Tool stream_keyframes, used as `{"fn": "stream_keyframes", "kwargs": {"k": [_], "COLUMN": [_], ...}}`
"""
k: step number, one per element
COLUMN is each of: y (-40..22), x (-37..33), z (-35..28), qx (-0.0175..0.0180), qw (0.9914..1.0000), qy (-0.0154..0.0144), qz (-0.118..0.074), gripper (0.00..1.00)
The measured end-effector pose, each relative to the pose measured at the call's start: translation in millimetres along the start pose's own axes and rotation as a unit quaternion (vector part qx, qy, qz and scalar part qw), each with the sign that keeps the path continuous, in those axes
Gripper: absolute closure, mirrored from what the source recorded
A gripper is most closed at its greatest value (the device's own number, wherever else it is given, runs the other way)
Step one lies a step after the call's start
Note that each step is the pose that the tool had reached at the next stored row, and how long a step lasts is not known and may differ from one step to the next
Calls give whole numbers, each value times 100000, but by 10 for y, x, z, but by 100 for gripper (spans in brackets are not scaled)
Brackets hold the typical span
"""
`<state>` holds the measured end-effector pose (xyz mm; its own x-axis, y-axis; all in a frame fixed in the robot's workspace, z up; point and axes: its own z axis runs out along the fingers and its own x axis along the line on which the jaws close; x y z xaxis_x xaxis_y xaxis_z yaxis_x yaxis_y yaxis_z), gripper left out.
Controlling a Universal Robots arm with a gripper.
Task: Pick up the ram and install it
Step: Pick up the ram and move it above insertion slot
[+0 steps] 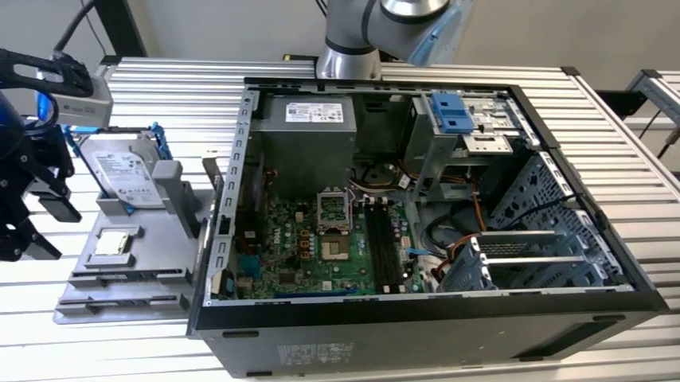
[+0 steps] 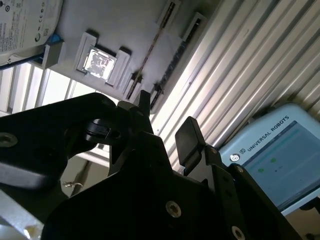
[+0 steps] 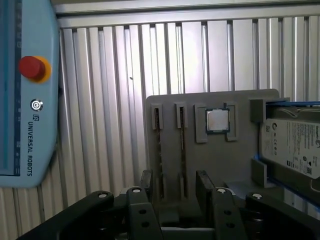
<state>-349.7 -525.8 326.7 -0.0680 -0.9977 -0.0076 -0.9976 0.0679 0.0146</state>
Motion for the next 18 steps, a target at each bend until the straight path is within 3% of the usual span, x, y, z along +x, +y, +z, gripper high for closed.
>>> {"fn": "stream_keyframes", "kwargs": {"k": [6,9,10,11,14,15,18], "y": [-2,-1,-1,-2,-2,-2,-3], "x": [-5,-6,-6,-5,-4,-4,-4], "z": [101,120,136,147,165,174,204], "qx": [345,664,725,727,780,785,791], "qw": [99999,99991,99988,99989,99988,99985,99982], "qy": [-182,-1055,-1153,-977,21,224,309], "qz": [-166,-530,-692,-875,-1317,-1538,-1672], "gripper": [0,0,0,0,0,0,0]}}
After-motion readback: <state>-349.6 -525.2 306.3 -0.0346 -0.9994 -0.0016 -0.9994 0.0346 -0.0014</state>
